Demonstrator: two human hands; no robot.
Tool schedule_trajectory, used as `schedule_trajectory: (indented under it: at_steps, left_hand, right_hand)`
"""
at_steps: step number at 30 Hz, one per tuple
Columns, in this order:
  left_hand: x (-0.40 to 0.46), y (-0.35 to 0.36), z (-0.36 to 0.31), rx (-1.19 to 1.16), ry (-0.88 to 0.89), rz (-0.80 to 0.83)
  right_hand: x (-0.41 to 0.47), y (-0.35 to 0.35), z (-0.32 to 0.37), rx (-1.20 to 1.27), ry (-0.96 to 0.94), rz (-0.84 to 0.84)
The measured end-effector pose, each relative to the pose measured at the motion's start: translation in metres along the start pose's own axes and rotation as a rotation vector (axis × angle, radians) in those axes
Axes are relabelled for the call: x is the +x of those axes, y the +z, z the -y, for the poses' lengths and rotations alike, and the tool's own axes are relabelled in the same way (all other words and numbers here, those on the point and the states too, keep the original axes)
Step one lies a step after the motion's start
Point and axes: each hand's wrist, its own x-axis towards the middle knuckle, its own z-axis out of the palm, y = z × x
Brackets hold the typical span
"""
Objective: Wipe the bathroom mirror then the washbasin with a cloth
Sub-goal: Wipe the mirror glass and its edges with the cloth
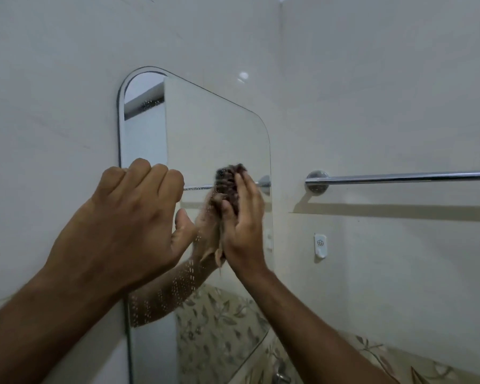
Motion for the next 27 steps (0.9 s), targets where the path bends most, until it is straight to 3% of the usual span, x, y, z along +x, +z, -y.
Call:
schedule_trajectory:
  at_steps: [2, 4, 9, 13, 18, 21, 23, 27]
  left_hand:
    - [0.000, 0.000, 0.000, -0.004, 0.002, -0.009]
    - [0.000, 0.000, 0.000, 0.002, 0.000, -0.004]
    - [0.000, -0.001, -0.001, 0.011, 0.005, 0.018]
    - [0.000, -0.001, 0.000, 0.002, 0.000, 0.014]
    - [0.000, -0.001, -0.001, 0.013, 0.003, 0.031]
    - [0.000, -0.002, -0.002, 0.034, -0.005, 0.035]
    - [0.000, -0.003, -0.002, 0.040, 0.003, 0.031]
    - [-0.001, -0.003, -0.002, 0.038, -0.003, 0.034]
  right_hand:
    - [0.015, 0.000, 0.010, -0.011, -0.134, 0.061]
    - [0.044, -0.002, 0.008, -0.013, -0.138, 0.046]
    - [0.094, -0.012, -0.053, -0.005, 0.193, -0.111]
    - [0.049, -0.013, -0.072, -0.014, 0.347, -0.166]
    - [-0.019, 0.000, -0.013, -0.011, 0.172, -0.061]
    - [-0.004, 0.004, 0.025, 0.018, -0.041, 0.057]
    - [0.024, 0.007, 0.033, 0.018, -0.126, 0.042]
    - [0.073, 0.004, -0.001, 0.026, 0.048, -0.087]
